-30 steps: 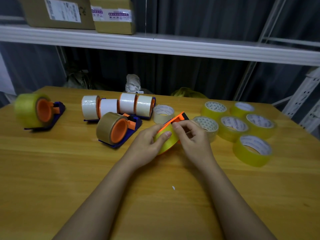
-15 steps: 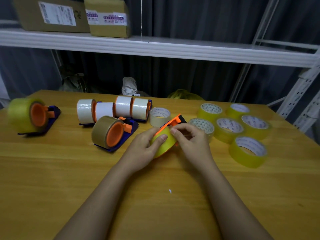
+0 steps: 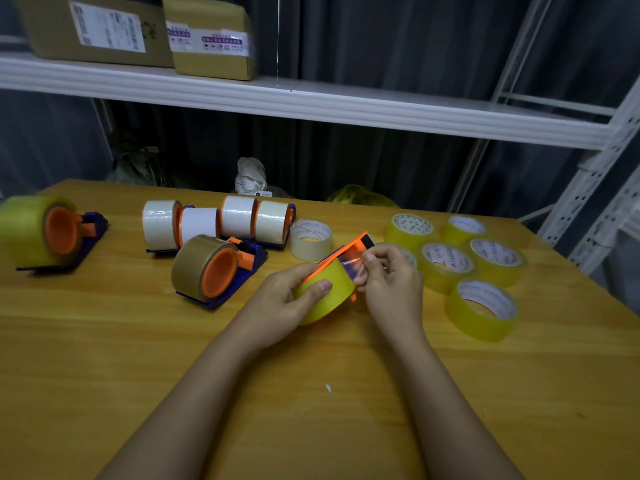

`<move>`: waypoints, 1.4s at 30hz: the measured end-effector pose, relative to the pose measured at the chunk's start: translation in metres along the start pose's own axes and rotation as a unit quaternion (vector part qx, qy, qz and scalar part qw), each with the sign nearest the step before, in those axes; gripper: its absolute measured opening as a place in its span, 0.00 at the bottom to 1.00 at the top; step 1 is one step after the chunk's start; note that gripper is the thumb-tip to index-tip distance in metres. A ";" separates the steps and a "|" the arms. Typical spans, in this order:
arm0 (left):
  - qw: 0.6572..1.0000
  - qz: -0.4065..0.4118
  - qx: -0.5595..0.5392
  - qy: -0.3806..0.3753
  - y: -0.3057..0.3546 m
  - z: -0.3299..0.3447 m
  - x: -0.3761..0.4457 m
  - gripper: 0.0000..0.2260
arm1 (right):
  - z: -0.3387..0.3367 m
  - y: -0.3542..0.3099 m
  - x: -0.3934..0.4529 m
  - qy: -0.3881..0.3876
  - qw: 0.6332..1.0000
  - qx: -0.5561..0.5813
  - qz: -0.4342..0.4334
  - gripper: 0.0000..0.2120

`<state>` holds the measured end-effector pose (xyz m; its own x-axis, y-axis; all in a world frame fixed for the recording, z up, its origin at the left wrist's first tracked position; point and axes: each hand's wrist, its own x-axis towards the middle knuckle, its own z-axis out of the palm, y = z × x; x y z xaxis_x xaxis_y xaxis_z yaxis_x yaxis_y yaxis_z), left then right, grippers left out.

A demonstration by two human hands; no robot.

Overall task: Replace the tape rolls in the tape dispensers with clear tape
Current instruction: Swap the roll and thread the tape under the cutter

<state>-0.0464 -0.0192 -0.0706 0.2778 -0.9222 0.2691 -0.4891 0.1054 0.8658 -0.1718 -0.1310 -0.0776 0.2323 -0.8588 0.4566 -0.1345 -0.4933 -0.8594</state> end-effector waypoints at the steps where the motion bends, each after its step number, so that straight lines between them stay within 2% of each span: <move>1: 1.000 -0.002 -0.006 0.000 -0.001 -0.001 0.000 0.08 | 0.000 0.000 0.000 0.007 1.000 -0.005 -0.002 0.11; 5: 0.999 -0.010 -0.029 -0.014 -0.005 -0.004 0.000 0.14 | 0.002 -0.001 -0.001 0.019 0.999 -0.028 -0.011 0.12; 11: 0.999 -0.009 -0.040 -0.017 -0.003 -0.009 -0.003 0.11 | -0.002 -0.006 -0.002 0.041 0.999 -0.014 -0.015 0.07; 14: 0.999 -0.022 -0.038 0.000 -0.001 -0.012 -0.002 0.04 | 0.000 -0.006 -0.004 0.020 0.999 -0.013 -0.040 0.09; 17: 0.998 -0.027 -0.045 0.038 -0.001 -0.009 0.000 0.10 | 0.002 -0.008 -0.005 0.001 0.999 -0.006 -0.048 0.11; 19: 0.997 -0.042 -0.040 0.054 -0.004 -0.008 0.002 0.13 | 0.001 -0.008 -0.004 0.013 0.998 -0.013 -0.057 0.09; 23: 0.996 -0.062 -0.059 0.038 -0.008 -0.011 0.003 0.15 | -0.007 -0.009 0.000 0.007 0.999 -0.016 -0.050 0.05; 28: 0.998 -0.049 -0.043 0.012 -0.007 -0.013 0.000 0.11 | -0.012 -0.007 0.004 -0.018 1.000 -0.012 -0.013 0.05; 31: 0.996 -0.048 -0.065 0.037 -0.007 -0.015 -0.002 0.00 | -0.020 -0.003 0.010 0.021 1.000 -0.004 0.014 0.10; 36: 0.997 -0.030 -0.045 0.053 -0.006 -0.015 -0.003 0.07 | -0.020 -0.006 0.010 0.008 1.000 0.009 0.008 0.06; 38: 0.997 -0.022 -0.029 0.070 -0.006 -0.013 0.001 0.08 | -0.019 -0.006 0.011 0.007 1.000 0.020 0.007 0.06; 40: 0.996 -0.028 -0.021 0.084 -0.009 -0.013 0.003 0.13 | -0.020 -0.006 0.011 0.005 1.000 0.026 0.007 0.07; 42: 0.995 -0.030 -0.020 0.097 -0.014 -0.012 0.004 0.12 | -0.021 -0.005 0.012 0.002 0.999 0.035 0.016 0.08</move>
<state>-0.0285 -0.0206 -0.0770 0.4609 -0.8389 0.2896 -0.4343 0.0714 0.8979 -0.1886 -0.1415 -0.0630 0.2248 -0.8747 0.4294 -0.0743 -0.4547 -0.8875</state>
